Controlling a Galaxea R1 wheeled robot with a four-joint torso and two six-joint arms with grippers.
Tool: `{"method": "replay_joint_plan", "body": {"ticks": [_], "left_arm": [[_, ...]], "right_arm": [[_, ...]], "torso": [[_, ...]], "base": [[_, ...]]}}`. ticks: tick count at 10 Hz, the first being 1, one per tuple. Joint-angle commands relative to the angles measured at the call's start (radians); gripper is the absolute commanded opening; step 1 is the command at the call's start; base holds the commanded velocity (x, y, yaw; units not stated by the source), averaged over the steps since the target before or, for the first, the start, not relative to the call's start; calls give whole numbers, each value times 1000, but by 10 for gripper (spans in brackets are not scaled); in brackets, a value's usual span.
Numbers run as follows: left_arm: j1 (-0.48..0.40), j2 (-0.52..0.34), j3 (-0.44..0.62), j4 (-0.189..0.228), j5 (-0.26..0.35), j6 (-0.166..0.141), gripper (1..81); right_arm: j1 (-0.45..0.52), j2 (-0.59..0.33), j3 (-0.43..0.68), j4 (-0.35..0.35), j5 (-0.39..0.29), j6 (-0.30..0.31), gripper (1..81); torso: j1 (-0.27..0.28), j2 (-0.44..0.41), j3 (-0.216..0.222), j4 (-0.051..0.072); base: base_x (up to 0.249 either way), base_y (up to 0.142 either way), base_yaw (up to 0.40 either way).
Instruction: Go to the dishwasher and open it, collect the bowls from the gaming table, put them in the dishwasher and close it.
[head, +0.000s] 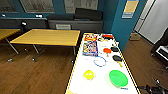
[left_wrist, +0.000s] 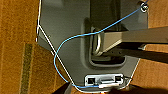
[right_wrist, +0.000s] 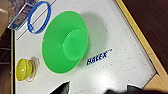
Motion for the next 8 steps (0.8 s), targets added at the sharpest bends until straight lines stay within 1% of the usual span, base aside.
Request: {"method": "replay_joint_plan", "body": {"ticks": [1, 2, 4, 5, 7, 8], "left_arm": [[0, -3, 5, -5, 63, 3, 811], [0, -1, 5, -5, 63, 3, 811], [0, -1, 5, -5, 63, 3, 811], [0, -1, 5, -5, 65, 3, 811], [0, -1, 4, -5, 65, 3, 811], [0, 0, 5, -5, 65, 5, 811]], "right_arm": [[116, -14, -39, 22, -42, 36, 811], [127, -6, -49, 36, -43, 36, 811], [148, 29, -89, 80, -43, 36, 811], [148, 48, -106, 89, -43, 36, 811], [137, 79, -126, 77, -17, 32, 811], [137, 95, -146, 75, 32, 32, 811]], "torso": [[0, 0, 3, 0], [0, 1, -29, 0], [1, 1, -52, 0], [1, 1, -54, 0], [1, 1, -52, 0], [1, 1, -52, 0]], "base": [[0, 0, 0], [0, 0, 0], [0, 0, 0], [0, 0, 0], [0, 0, 0], [0, 0, 0]]}}
